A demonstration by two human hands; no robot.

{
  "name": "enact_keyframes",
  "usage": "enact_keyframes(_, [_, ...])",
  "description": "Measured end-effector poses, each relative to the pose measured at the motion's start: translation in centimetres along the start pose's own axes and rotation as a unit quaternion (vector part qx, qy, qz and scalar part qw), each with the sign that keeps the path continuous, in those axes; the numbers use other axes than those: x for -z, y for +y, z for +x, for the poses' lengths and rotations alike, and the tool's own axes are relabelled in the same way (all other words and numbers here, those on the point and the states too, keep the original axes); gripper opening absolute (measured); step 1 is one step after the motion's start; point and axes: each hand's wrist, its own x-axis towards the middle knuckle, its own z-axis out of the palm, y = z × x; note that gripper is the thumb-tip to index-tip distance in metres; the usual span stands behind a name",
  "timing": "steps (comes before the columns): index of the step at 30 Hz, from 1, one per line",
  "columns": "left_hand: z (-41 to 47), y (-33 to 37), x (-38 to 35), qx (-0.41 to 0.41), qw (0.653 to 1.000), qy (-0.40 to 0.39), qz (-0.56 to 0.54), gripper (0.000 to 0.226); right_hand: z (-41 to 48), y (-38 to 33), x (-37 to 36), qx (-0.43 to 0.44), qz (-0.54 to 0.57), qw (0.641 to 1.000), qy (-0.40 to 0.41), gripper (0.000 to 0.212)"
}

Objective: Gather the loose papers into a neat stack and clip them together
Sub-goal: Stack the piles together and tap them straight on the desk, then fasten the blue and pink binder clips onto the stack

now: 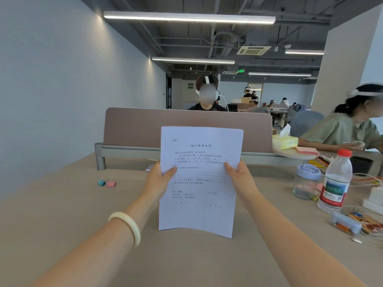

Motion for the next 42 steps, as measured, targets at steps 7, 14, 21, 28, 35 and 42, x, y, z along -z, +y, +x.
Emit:
enact_keyframes(7, [-1.1, 1.8, 3.2, -0.006, 0.999, 0.018, 0.029, 0.025, -1.1, -1.1, -2.9, 0.007, -0.017, 1.0, -0.007, 0.026])
enact_keyframes(14, [-3.2, 1.3, 14.4, 0.086, 0.994, 0.027, 0.057, 0.026, -1.9, -1.0, -11.3, -0.037, -0.076, 0.98, -0.178, 0.03])
enact_keyframes(21, [-3.0, -7.3, 22.5, 0.217, 0.973, 0.061, 0.057, 0.034, -1.1, 5.9, -21.1, -0.1, -0.104, 0.96, -0.238, 0.027])
enact_keyframes(28, [3.9, -15.0, 24.9, 0.255, 0.951, 0.174, -0.027, 0.032, 3.1, 11.8, -25.9, -0.127, -0.17, 0.944, -0.251, 0.03])
enact_keyframes(35, [5.9, -16.5, 23.7, 0.25, 0.93, 0.211, 0.166, 0.033, 3.4, 9.8, -25.0, -0.124, -0.253, 0.893, -0.352, 0.035])
enact_keyframes(42, [6.3, -16.7, 23.5, 0.256, 0.918, 0.175, 0.245, 0.01, 9.4, 8.6, -25.3, -0.046, -0.485, 0.827, -0.281, 0.021])
